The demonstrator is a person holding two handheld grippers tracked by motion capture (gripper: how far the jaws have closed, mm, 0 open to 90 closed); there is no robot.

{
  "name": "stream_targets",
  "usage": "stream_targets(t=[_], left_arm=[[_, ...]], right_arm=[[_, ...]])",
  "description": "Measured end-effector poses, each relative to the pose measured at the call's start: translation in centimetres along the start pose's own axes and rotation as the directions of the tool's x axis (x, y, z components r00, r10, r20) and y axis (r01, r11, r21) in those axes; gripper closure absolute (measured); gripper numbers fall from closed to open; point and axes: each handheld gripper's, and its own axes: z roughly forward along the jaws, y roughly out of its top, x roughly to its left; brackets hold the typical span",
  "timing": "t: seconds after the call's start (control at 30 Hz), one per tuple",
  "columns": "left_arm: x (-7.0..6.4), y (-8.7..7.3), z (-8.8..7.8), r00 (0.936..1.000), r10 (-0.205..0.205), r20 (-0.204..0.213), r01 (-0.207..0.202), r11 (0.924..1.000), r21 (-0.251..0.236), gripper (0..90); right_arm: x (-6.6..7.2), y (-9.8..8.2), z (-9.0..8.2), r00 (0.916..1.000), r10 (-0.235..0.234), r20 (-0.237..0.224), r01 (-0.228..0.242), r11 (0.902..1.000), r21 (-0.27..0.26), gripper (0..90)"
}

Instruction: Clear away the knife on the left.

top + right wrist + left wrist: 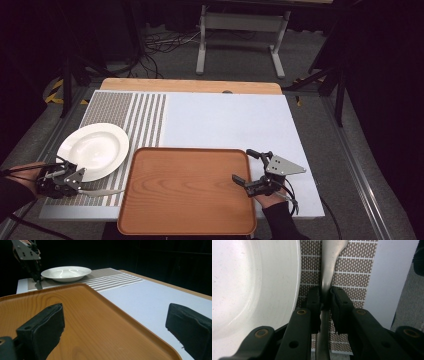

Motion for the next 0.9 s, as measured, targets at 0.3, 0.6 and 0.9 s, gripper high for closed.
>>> stream_targets(t=[0.3,0.6,0.9], left_arm=[[-0.09,0.09,-0.02,0.9996,0.027,-0.004,-0.027,0.9996,0.009,80.3],[-0.14,-0.04,-0.03,0.9996,0.027,-0.007,-0.027,0.9996,-0.002,80.4],[-0.18,-0.41,-0.18,1.0000,0.000,0.004,0.000,1.0000,-0.001,80.4]], right_arm=[[0.03,0.00,-0.05,1.0000,0.003,-0.007,-0.003,1.0000,-0.005,2.5],[0.01,-0.01,-0.04,0.9999,0.007,-0.008,-0.007,1.0000,-0.006,2.5],[-0.05,0.01,-0.14,0.9998,0.015,-0.010,-0.015,0.9998,-0.014,2.5]])
